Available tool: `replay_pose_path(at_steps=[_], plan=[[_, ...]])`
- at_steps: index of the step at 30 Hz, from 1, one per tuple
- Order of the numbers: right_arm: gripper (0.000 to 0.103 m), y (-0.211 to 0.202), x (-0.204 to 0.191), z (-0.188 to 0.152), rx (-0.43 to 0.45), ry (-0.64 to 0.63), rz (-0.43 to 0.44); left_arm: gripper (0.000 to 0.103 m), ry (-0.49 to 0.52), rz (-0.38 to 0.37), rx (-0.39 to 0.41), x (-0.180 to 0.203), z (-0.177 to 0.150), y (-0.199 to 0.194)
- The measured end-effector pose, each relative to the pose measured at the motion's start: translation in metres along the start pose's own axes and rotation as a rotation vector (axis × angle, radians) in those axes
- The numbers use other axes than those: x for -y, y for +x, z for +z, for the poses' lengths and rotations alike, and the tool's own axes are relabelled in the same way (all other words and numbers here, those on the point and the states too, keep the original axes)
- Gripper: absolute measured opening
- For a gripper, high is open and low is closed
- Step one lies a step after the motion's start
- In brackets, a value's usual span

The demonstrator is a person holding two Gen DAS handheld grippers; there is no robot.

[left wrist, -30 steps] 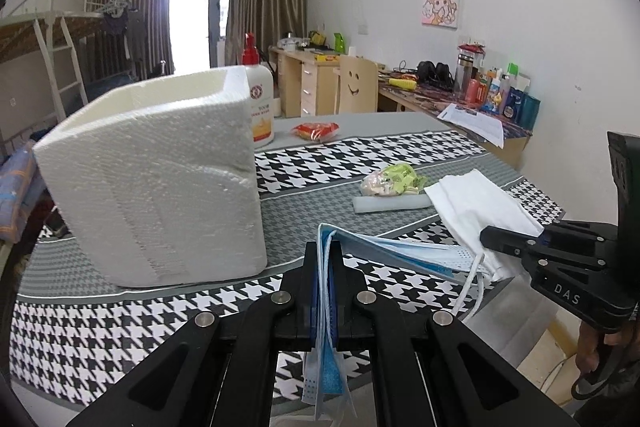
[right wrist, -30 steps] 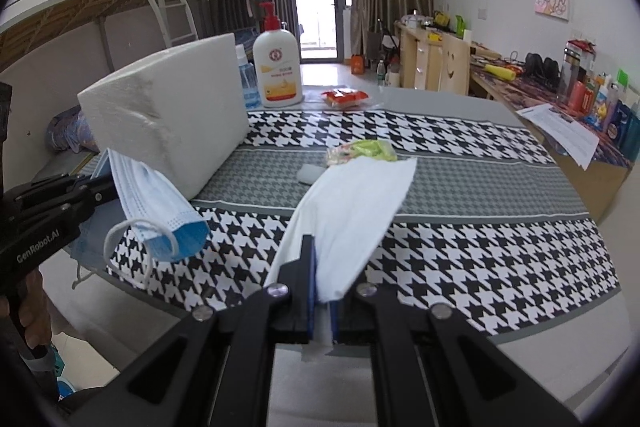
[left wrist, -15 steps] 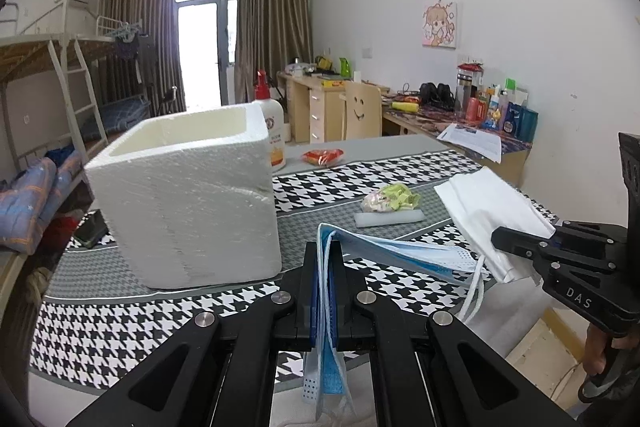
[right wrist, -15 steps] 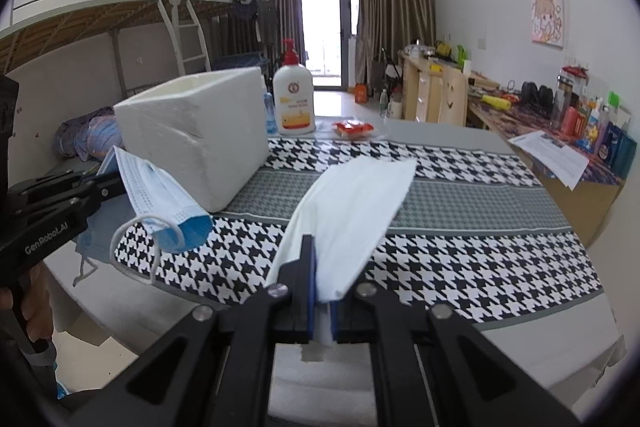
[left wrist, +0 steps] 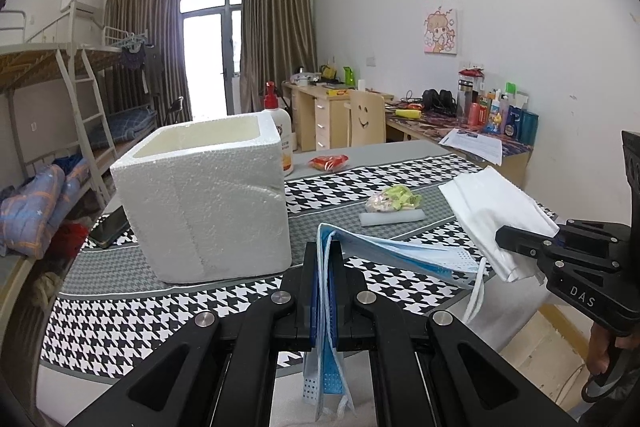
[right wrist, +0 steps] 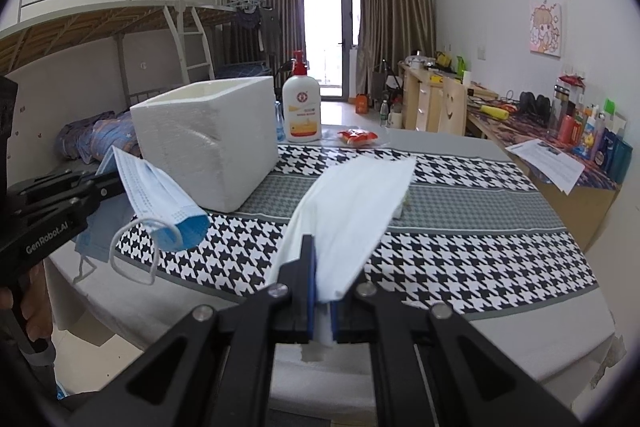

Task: Organize soft objects
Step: 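Lift the blue mask and white cloth with both tools toward the foam box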

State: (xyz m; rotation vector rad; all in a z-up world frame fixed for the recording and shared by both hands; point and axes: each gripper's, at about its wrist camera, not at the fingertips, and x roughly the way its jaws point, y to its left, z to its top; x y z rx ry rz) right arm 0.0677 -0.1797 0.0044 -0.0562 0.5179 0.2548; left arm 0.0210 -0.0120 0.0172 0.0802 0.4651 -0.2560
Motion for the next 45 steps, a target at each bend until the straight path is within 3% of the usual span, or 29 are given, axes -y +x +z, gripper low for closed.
replay_pose_path(at_steps=[12, 31, 45], plan=[[0.008, -0.001, -0.012, 0.001, 0.015, -0.028, 0.041, 0.004, 0.001, 0.053, 0.015, -0.006, 0.000, -0.009], [0.008, 0.006, -0.058, 0.014, 0.018, -0.114, 0.145, 0.004, -0.050, 0.148, 0.031, -0.048, -0.009, -0.035], [0.008, 0.017, -0.063, 0.015, 0.011, -0.118, 0.154, 0.004, -0.070, 0.148, 0.033, -0.055, -0.008, -0.031]])
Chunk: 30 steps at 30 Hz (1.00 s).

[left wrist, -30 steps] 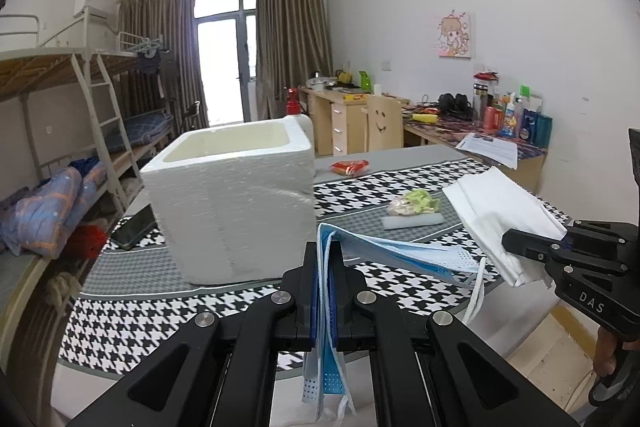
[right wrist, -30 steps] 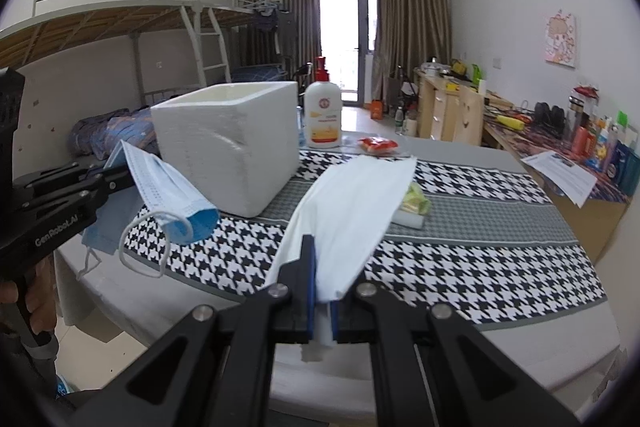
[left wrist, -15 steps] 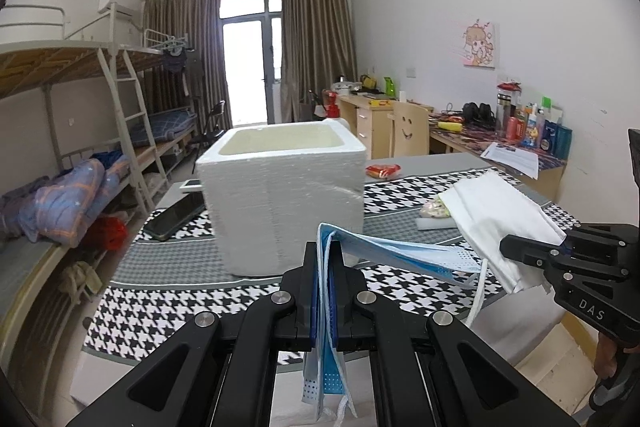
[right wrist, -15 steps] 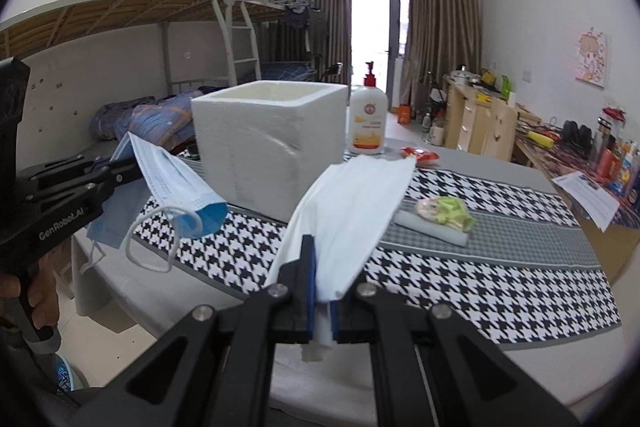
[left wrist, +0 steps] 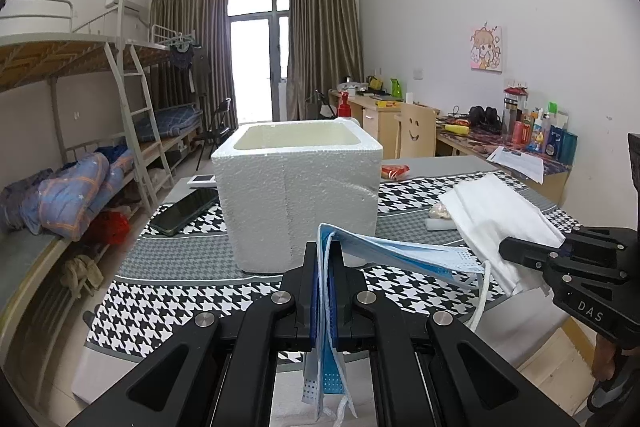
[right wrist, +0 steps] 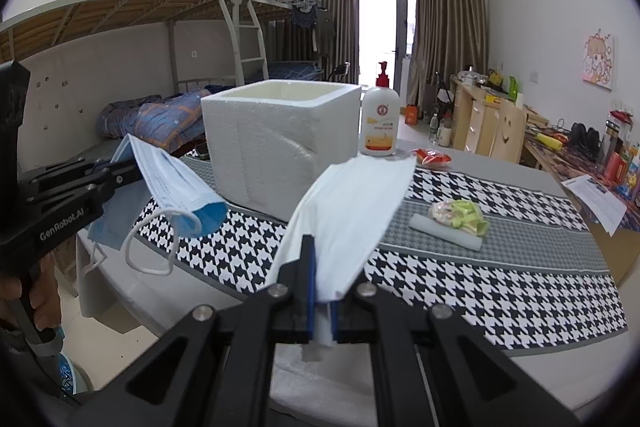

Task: Organize soft objects
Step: 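Lift the blue mask and white cloth with both tools toward the foam box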

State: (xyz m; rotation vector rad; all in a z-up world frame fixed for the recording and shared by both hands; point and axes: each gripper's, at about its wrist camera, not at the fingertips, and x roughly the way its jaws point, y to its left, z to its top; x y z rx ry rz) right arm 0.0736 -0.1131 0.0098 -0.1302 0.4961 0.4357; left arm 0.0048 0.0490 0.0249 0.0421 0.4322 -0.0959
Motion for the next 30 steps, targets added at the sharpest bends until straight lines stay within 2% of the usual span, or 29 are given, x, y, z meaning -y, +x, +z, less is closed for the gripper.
replay_pose_path(at_steps=[17, 30], plan=[[0.008, 0.004, 0.003, 0.015, 0.019, -0.018, -0.014, 0.004, -0.001, -0.011, 0.003, -0.002, 0.010, 0.012], [0.008, 0.008, 0.005, 0.040, 0.037, -0.028, -0.010, 0.004, -0.002, -0.005, 0.040, -0.009, 0.038, 0.012]])
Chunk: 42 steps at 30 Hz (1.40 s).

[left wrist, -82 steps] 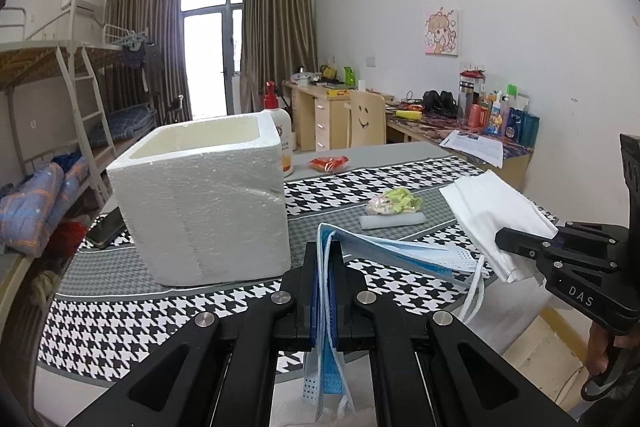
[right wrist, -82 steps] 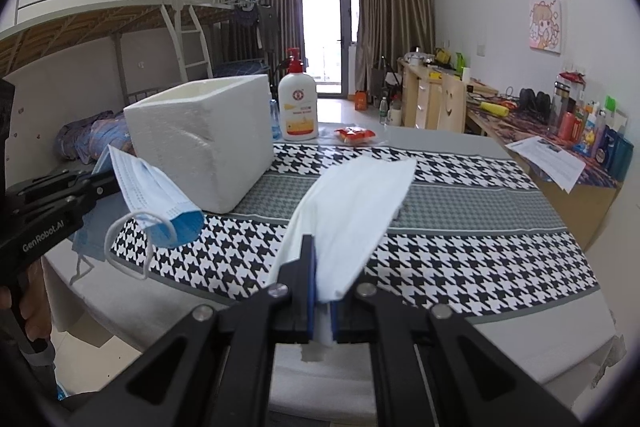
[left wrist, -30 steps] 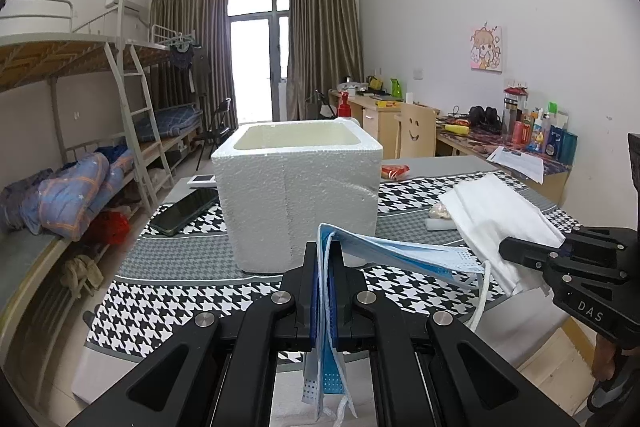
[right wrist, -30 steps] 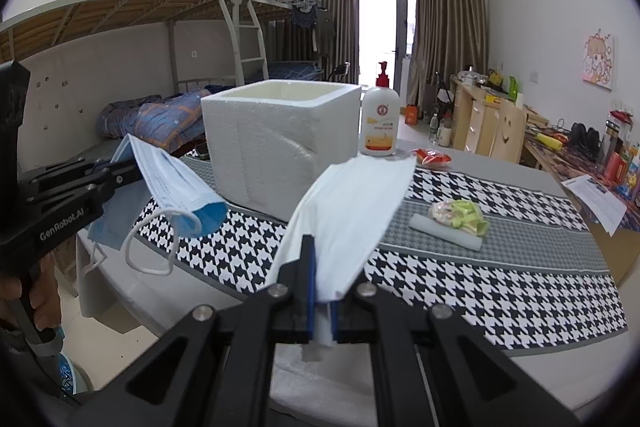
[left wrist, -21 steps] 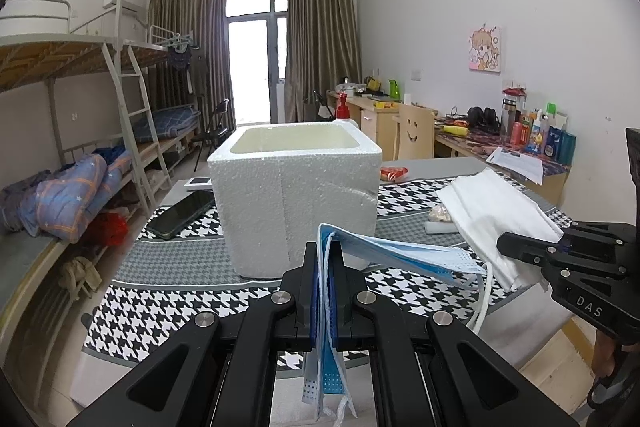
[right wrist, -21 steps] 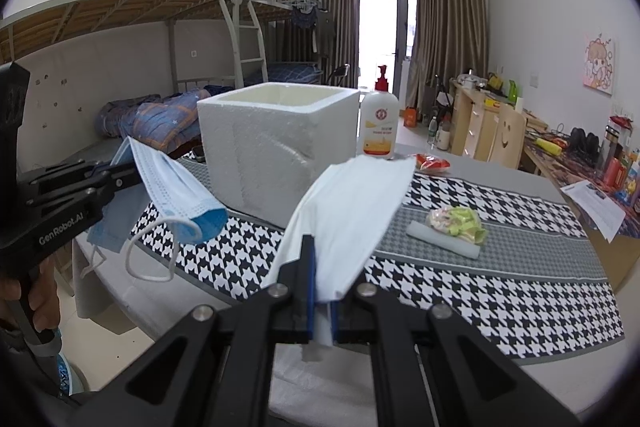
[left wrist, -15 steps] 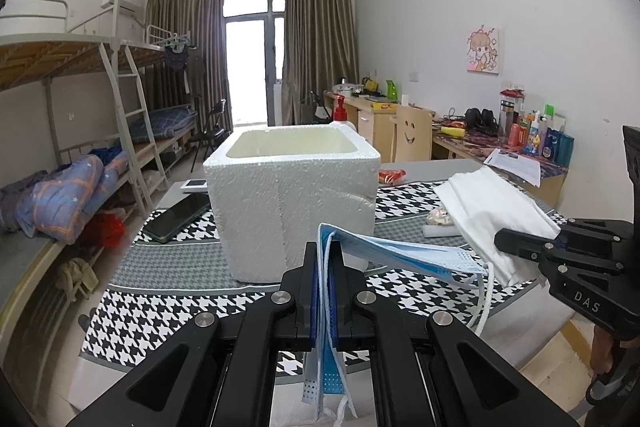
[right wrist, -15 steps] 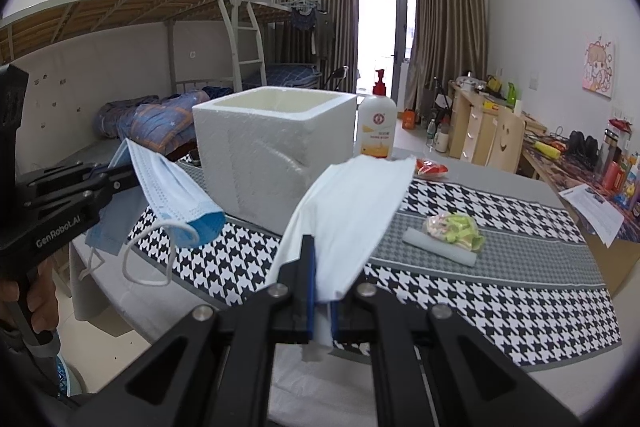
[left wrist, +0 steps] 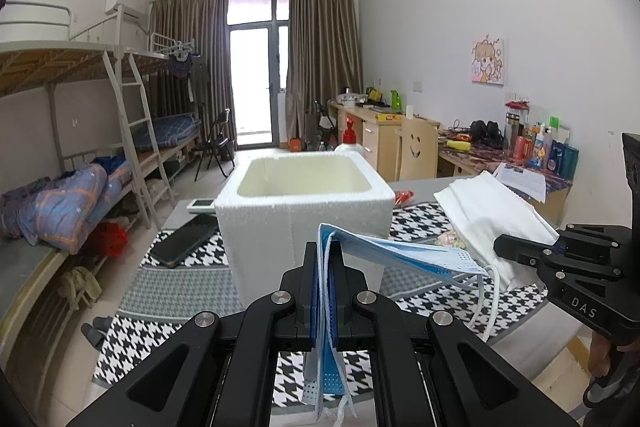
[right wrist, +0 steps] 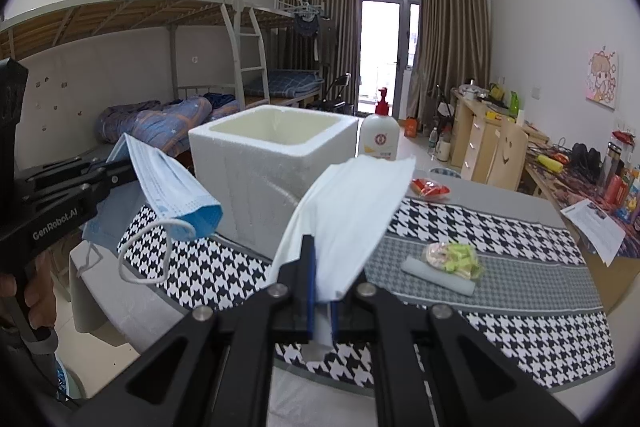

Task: Organize soft objects
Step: 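Lift the blue mask and white cloth with both tools toward the foam box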

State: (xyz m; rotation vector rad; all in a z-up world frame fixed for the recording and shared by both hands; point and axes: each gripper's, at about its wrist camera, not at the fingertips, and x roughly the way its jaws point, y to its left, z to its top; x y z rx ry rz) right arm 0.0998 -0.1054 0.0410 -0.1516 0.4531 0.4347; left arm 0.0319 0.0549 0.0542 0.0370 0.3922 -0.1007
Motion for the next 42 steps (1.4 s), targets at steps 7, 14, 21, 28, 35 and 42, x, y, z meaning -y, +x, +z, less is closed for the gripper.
replay_pose_path(at_steps=[7, 14, 21, 28, 35, 42], plan=[[0.008, 0.003, 0.001, 0.015, 0.014, -0.008, -0.004, 0.004, -0.004, 0.006, 0.012, -0.007, 0.013, 0.000], [0.008, 0.009, 0.000, 0.025, 0.019, -0.011, 0.006, 0.004, -0.009, 0.013, 0.011, -0.012, 0.019, 0.004], [0.008, 0.016, 0.001, 0.037, 0.030, -0.013, 0.012, 0.004, -0.026, 0.020, 0.001, -0.021, 0.024, 0.011], [0.008, 0.026, -0.001, 0.046, 0.026, -0.020, 0.016, 0.004, -0.042, 0.023, -0.010, -0.030, 0.027, 0.019], [0.008, 0.036, -0.004, 0.061, 0.030, -0.033, 0.027, 0.004, -0.059, 0.034, -0.015, -0.039, 0.031, 0.027], [0.008, 0.045, -0.010, 0.073, 0.029, -0.046, 0.044, 0.004, -0.070, 0.049, -0.022, -0.046, 0.030, 0.035]])
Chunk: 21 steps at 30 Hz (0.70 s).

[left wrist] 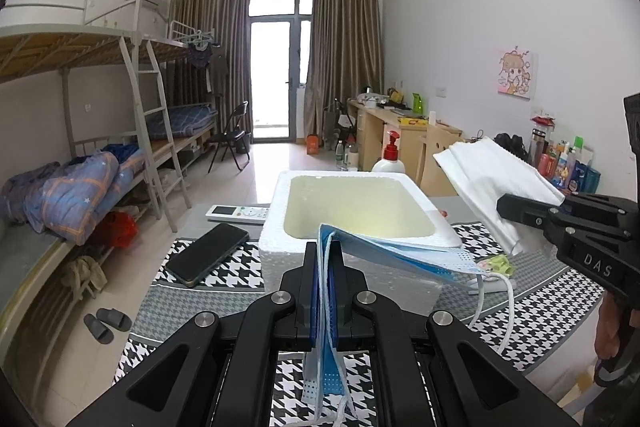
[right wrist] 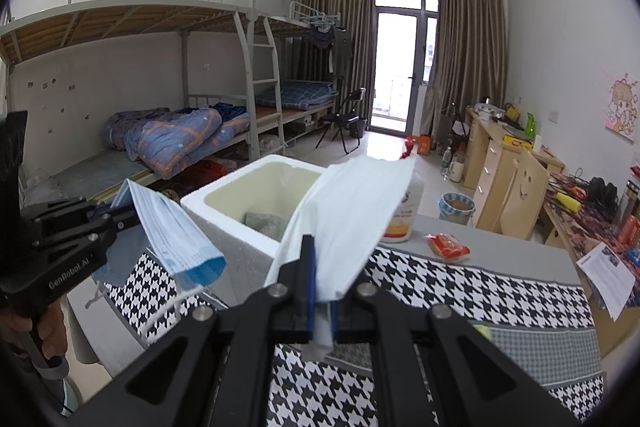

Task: Organize soft objects
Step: 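Lift the blue mask and white cloth with both tools toward the foam box, then lower the white cloth into the foam box and open the right tool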

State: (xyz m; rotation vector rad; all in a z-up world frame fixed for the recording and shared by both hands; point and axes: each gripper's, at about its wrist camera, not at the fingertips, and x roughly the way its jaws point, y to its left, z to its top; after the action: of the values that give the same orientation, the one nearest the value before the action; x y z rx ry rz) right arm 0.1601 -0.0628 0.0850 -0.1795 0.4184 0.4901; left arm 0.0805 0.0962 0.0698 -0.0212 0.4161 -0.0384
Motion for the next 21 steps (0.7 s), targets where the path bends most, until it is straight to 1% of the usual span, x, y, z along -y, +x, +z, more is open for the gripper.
replay_pose_path(at_steps=[14, 21], plan=[[0.008, 0.041, -0.012, 0.021, -0.048, -0.016, 0.069, 0.004, -0.029, 0.035, -0.020, -0.017, -0.002, 0.015], [0.008, 0.065, -0.014, 0.030, -0.085, -0.006, 0.089, 0.004, -0.041, 0.031, -0.029, -0.024, -0.003, 0.025]])
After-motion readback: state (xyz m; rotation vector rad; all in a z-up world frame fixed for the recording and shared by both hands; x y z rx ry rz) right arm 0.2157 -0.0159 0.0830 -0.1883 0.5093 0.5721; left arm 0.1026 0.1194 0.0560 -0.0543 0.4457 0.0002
